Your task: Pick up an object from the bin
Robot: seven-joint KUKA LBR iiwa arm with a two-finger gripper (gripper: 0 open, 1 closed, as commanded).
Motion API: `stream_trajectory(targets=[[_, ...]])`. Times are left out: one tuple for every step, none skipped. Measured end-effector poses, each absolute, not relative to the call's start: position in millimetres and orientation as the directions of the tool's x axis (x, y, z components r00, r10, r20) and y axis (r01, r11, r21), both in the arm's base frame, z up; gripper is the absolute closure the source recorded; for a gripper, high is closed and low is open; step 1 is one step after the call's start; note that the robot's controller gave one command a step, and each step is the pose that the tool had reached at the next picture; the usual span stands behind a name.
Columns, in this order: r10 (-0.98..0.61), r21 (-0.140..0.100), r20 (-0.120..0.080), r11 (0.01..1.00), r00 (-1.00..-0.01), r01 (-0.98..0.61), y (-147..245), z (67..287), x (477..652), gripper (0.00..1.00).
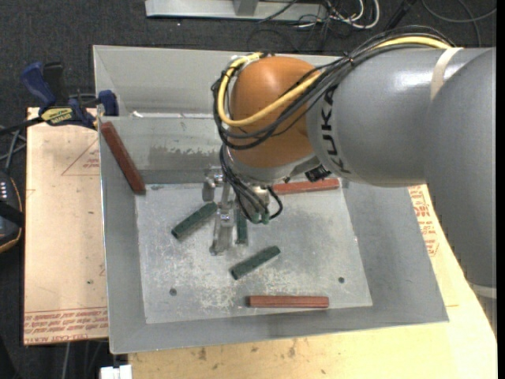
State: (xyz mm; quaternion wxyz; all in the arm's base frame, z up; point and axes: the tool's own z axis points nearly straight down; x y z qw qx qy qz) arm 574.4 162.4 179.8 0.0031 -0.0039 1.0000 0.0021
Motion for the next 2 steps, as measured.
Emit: stream_trajectory(targets=[[-0.192,0.001,-0.006,0.981,-0.981,-0.192,123.0,117.2,594.1,0.00],[-0.307,-0.001,0.001,0.952,-0.952,-0.307,129.3,88.6,600.0,0.00]])
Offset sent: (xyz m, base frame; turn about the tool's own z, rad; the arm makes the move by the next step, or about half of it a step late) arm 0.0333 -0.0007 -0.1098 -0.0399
